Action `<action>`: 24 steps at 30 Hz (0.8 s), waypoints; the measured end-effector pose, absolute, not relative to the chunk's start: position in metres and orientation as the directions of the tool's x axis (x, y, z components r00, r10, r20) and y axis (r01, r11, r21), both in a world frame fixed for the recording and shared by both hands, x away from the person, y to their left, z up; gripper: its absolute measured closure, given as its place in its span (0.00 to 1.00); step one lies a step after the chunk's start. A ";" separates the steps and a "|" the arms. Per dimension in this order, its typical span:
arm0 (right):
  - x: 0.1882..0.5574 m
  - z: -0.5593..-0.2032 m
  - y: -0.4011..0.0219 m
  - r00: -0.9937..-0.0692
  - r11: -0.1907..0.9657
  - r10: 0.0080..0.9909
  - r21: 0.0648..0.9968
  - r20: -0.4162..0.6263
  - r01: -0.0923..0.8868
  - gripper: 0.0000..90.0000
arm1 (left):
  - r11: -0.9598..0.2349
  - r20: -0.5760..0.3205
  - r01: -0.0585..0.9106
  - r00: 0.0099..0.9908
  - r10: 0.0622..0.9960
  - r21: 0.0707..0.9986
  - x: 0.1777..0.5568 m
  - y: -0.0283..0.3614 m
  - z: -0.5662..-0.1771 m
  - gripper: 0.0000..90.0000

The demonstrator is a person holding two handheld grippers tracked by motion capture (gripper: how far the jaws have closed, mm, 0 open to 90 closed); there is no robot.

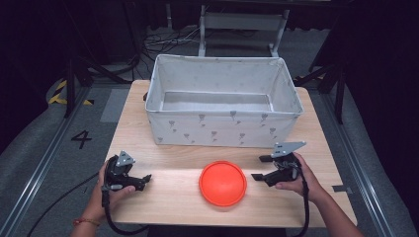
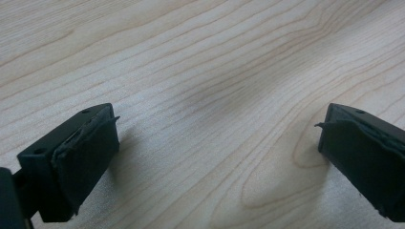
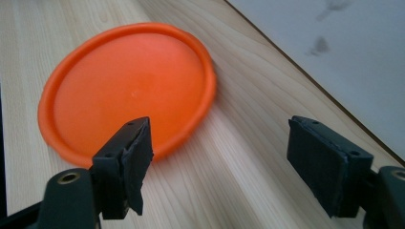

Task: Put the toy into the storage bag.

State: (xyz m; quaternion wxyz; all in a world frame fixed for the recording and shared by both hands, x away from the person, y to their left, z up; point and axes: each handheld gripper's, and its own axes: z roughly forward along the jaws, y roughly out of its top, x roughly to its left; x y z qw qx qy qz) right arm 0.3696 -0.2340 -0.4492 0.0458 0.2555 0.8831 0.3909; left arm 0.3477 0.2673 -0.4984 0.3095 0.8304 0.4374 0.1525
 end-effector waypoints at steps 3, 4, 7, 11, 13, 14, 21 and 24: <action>0.372 -0.450 -0.209 -0.888 0.566 0.438 0.724 0.141 0.394 0.28 | -0.426 -0.016 0.631 0.571 0.821 0.648 0.347 0.267 -0.498 0.01; 0.372 -0.450 -0.209 -0.888 0.566 0.438 0.724 0.141 0.394 0.28 | -0.426 -0.016 0.631 0.571 0.821 0.648 0.347 0.267 -0.498 0.01; 0.375 -0.459 -0.187 -0.902 0.606 0.409 0.699 0.136 0.380 0.28 | -0.425 -0.016 0.632 0.570 0.822 0.649 0.347 0.267 -0.498 0.01; 0.380 -0.467 -0.179 -0.902 0.619 0.407 0.684 0.141 0.386 0.27 | -0.425 -0.016 0.632 0.570 0.822 0.648 0.347 0.267 -0.498 0.01; 0.382 -0.470 -0.176 -0.900 0.625 0.415 0.677 0.134 0.389 0.27 | -0.425 -0.016 0.632 0.570 0.822 0.648 0.347 0.267 -0.498 0.01; 0.382 -0.471 -0.176 -0.899 0.624 0.417 0.676 0.136 0.392 0.27 | -0.425 -0.016 0.632 0.570 0.822 0.648 0.347 0.267 -0.498 0.01; 0.385 -0.482 -0.175 -0.892 0.628 0.425 0.659 0.156 0.414 0.24 | -0.427 -0.017 0.631 0.572 0.820 0.648 0.348 0.267 -0.498 0.01; 0.383 -0.486 -0.173 -0.897 0.642 0.411 0.647 0.161 0.411 0.24 | -0.428 -0.017 0.631 0.573 0.819 0.647 0.348 0.268 -0.498 0.00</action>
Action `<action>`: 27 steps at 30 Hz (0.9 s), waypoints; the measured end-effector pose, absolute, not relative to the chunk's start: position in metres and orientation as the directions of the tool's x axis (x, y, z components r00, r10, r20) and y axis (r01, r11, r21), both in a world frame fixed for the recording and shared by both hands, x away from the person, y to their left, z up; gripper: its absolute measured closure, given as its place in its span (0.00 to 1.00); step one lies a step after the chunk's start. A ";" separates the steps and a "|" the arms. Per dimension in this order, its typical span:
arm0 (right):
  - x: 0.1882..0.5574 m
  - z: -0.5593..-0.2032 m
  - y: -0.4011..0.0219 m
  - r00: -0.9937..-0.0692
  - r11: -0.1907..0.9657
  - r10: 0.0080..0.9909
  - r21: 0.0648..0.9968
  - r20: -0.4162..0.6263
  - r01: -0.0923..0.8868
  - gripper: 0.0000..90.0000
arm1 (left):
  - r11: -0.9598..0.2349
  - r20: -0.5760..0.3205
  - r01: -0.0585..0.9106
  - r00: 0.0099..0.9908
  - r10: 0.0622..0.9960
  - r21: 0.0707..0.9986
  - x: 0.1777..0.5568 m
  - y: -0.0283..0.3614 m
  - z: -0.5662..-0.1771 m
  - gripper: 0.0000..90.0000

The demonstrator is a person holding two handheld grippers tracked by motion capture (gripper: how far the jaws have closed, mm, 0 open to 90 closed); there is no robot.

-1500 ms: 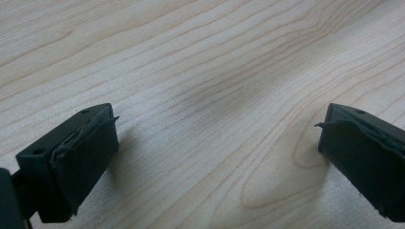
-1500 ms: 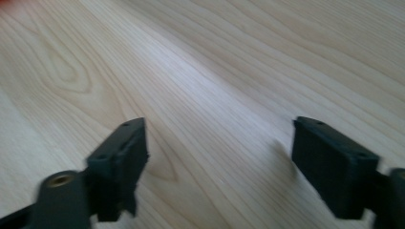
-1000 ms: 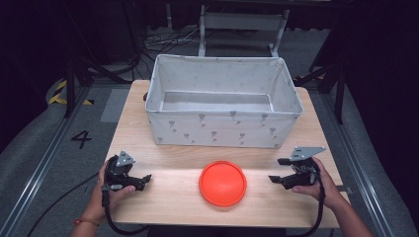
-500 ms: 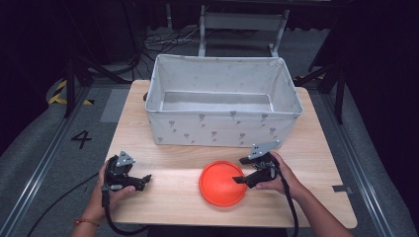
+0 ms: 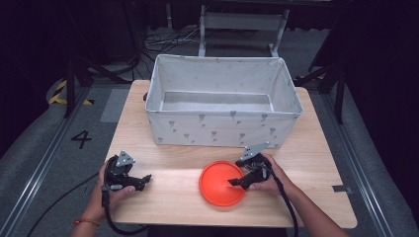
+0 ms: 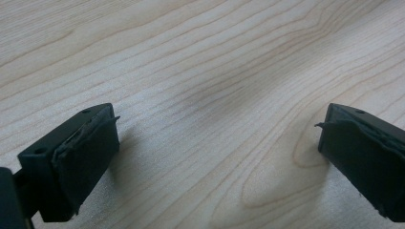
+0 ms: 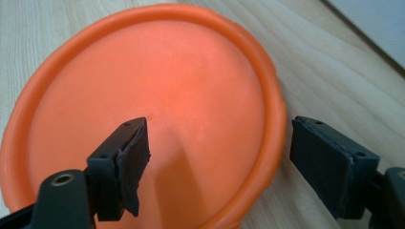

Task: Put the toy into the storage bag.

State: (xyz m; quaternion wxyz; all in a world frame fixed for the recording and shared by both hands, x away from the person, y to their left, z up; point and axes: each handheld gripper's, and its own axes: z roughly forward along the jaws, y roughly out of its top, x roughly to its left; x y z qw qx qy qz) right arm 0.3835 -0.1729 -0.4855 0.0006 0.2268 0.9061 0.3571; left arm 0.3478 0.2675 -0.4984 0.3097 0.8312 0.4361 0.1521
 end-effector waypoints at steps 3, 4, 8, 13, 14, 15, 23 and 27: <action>0.381 -0.490 -0.170 -0.902 0.650 0.402 0.646 0.155 0.400 0.22 | -0.428 -0.017 0.631 0.573 0.819 0.648 0.348 0.268 -0.498 0.00; 0.381 -0.490 -0.170 -0.902 0.646 0.401 0.649 0.159 0.402 0.21 | -0.428 -0.017 0.631 0.573 0.819 0.648 0.348 0.268 -0.498 0.00; 0.377 -0.491 -0.167 -0.909 0.655 0.398 0.654 0.126 0.377 0.21 | -0.428 -0.017 0.631 0.574 0.819 0.647 0.348 0.268 -0.498 0.00; 0.371 -0.492 -0.161 -0.909 0.673 0.412 0.652 0.063 0.350 0.27 | -0.428 -0.017 0.630 0.574 0.819 0.648 0.348 0.268 -0.498 0.00; 0.372 -0.491 -0.162 -0.904 0.660 0.422 0.659 0.070 0.360 0.32 | -0.428 -0.017 0.630 0.574 0.819 0.648 0.348 0.268 -0.498 0.00; 0.373 -0.491 -0.163 -0.903 0.655 0.425 0.665 0.070 0.360 0.36 | -0.428 -0.017 0.631 0.573 0.819 0.647 0.348 0.268 -0.498 0.00; 0.379 -0.489 -0.169 -0.881 0.589 0.455 0.697 0.131 0.408 0.66 | -0.428 -0.017 0.631 0.574 0.819 0.647 0.348 0.268 -0.498 0.00; 0.381 -0.486 -0.174 -0.879 0.576 0.452 0.704 0.150 0.417 0.73 | -0.428 -0.017 0.630 0.574 0.819 0.648 0.348 0.268 -0.498 0.00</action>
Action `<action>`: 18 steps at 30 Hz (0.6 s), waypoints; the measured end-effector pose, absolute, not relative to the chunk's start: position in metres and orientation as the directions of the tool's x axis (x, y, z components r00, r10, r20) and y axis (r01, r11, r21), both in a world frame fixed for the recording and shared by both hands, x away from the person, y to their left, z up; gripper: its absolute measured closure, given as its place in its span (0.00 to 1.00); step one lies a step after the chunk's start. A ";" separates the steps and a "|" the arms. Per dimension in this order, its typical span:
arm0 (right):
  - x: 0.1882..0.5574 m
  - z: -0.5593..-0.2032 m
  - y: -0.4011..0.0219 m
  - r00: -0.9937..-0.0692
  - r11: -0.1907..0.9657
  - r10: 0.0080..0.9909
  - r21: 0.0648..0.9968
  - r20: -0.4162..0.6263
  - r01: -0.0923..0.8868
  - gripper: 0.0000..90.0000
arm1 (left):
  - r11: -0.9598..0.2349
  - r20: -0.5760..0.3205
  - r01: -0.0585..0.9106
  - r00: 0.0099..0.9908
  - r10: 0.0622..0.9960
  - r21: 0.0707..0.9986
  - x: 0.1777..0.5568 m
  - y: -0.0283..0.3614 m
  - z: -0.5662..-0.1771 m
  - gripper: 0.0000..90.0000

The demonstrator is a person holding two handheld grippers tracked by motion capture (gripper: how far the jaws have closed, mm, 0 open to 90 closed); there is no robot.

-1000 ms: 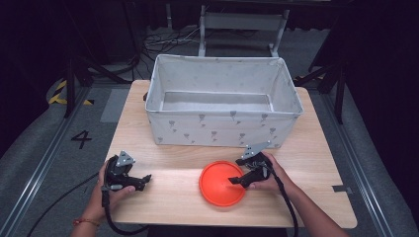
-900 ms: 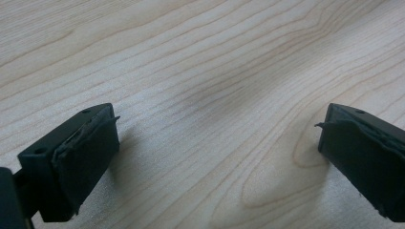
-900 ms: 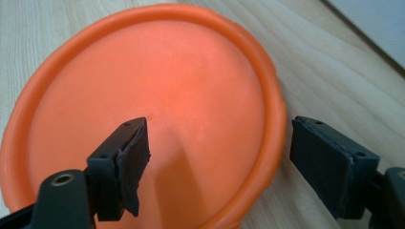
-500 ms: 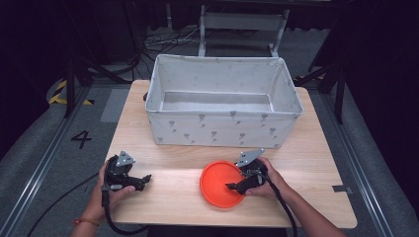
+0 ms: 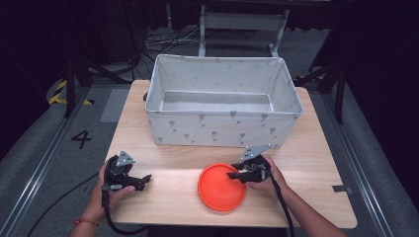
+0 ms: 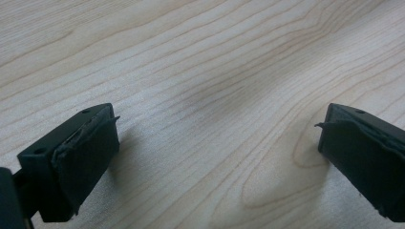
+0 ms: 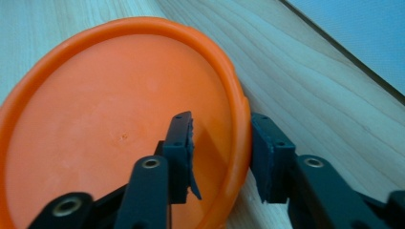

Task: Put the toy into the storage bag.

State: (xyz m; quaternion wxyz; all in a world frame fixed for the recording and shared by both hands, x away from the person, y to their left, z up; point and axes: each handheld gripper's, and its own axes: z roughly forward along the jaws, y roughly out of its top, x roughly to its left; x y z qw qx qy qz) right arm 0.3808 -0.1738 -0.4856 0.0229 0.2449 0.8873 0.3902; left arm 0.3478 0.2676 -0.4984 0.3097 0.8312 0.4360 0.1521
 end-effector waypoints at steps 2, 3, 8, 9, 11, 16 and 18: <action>0.381 -0.482 -0.178 -0.881 0.562 0.444 0.716 0.162 0.415 0.78 | -0.428 -0.017 0.631 0.574 0.819 0.647 0.348 0.268 -0.498 0.00; 0.380 -0.475 -0.182 -0.890 0.551 0.424 0.733 0.166 0.399 0.83 | -0.428 -0.017 0.631 0.573 0.819 0.647 0.348 0.268 -0.498 0.00; 0.373 -0.457 -0.190 -0.912 0.535 0.379 0.767 0.156 0.353 0.89 | -0.428 -0.017 0.631 0.574 0.819 0.647 0.348 0.268 -0.498 0.00; 0.371 -0.452 -0.191 -0.918 0.533 0.368 0.775 0.148 0.339 0.90 | -0.428 -0.017 0.630 0.574 0.819 0.647 0.348 0.268 -0.498 0.00; 0.368 -0.446 -0.194 -0.924 0.529 0.356 0.784 0.143 0.325 0.91 | -0.428 -0.017 0.630 0.574 0.819 0.647 0.348 0.268 -0.498 0.00; 0.352 -0.422 -0.203 -0.943 0.573 0.332 0.789 0.026 0.224 0.92 | -0.428 -0.017 0.630 0.574 0.819 0.648 0.348 0.268 -0.498 0.01; 0.348 -0.415 -0.208 -0.944 0.594 0.328 0.780 -0.012 0.197 0.92 | -0.428 -0.017 0.630 0.574 0.819 0.648 0.348 0.268 -0.498 0.00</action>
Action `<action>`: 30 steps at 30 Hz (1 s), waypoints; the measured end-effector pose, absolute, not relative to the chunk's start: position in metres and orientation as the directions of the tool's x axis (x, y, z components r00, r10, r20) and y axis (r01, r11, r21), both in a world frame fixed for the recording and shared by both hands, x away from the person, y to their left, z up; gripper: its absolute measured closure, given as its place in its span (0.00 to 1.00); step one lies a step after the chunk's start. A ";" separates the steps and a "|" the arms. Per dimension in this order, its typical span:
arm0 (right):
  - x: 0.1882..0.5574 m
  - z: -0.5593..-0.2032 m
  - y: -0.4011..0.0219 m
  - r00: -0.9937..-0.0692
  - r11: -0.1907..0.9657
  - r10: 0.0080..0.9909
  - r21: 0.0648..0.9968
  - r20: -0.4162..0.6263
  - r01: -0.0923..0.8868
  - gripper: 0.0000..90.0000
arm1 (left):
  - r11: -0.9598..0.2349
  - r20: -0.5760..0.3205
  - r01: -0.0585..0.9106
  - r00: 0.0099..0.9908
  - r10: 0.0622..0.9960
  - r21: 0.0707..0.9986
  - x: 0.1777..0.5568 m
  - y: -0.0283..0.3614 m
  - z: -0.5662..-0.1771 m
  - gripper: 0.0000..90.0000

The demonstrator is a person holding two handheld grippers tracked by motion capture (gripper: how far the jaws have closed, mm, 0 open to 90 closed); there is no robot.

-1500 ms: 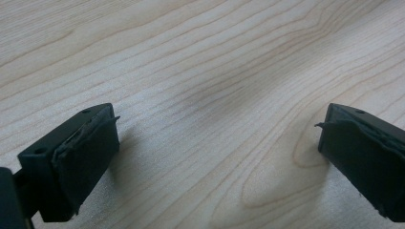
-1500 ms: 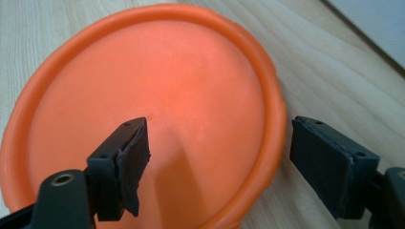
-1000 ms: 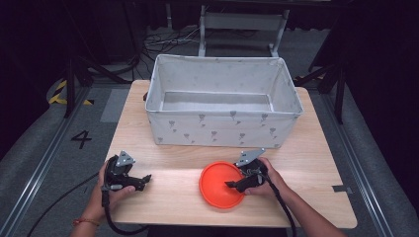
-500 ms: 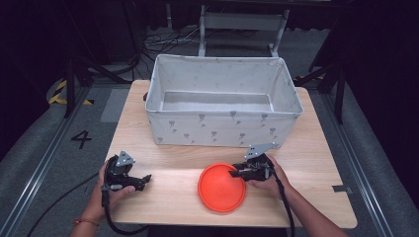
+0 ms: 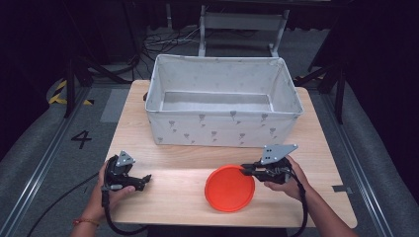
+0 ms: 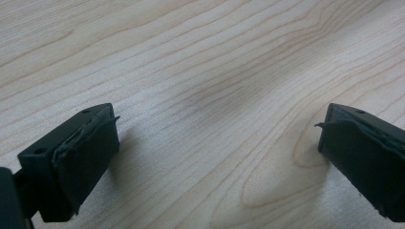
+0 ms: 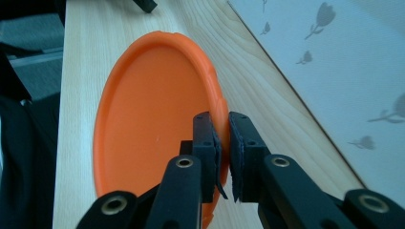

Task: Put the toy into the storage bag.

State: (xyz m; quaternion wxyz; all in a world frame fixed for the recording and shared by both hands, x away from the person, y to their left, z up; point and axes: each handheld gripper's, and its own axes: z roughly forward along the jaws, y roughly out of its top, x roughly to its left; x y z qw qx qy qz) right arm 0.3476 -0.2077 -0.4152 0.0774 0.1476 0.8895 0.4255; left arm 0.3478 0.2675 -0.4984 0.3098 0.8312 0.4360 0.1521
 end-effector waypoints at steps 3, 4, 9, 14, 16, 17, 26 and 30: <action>0.343 -0.404 -0.218 -0.940 0.612 0.338 0.771 -0.055 0.175 0.92 | -0.428 -0.017 0.630 0.574 0.819 0.647 0.348 0.268 -0.498 0.00; 0.343 -0.404 -0.218 -0.940 0.612 0.338 0.771 -0.055 0.175 0.92 | -0.428 -0.017 0.631 0.574 0.819 0.647 0.348 0.268 -0.498 0.00; 0.341 -0.394 -0.232 -0.931 0.625 0.355 0.763 -0.087 0.167 0.92 | -0.428 -0.018 0.631 0.574 0.819 0.648 0.348 0.268 -0.498 0.00; 0.340 -0.388 -0.238 -0.929 0.630 0.355 0.760 -0.100 0.159 0.92 | -0.428 -0.017 0.630 0.574 0.819 0.647 0.348 0.268 -0.498 0.00; 0.339 -0.385 -0.239 -0.929 0.634 0.354 0.758 -0.108 0.154 0.92 | -0.428 -0.017 0.630 0.574 0.819 0.647 0.348 0.268 -0.498 0.00; 0.339 -0.384 -0.240 -0.928 0.634 0.355 0.758 -0.113 0.150 0.92 | -0.428 -0.017 0.630 0.574 0.819 0.648 0.348 0.268 -0.498 0.00; 0.336 -0.358 -0.250 -0.921 0.635 0.361 0.763 -0.150 0.124 0.92 | -0.428 -0.017 0.630 0.574 0.819 0.647 0.348 0.268 -0.498 0.00; 0.335 -0.343 -0.257 -0.914 0.649 0.369 0.751 -0.172 0.120 0.92 | -0.427 -0.017 0.631 0.573 0.820 0.648 0.348 0.267 -0.498 0.00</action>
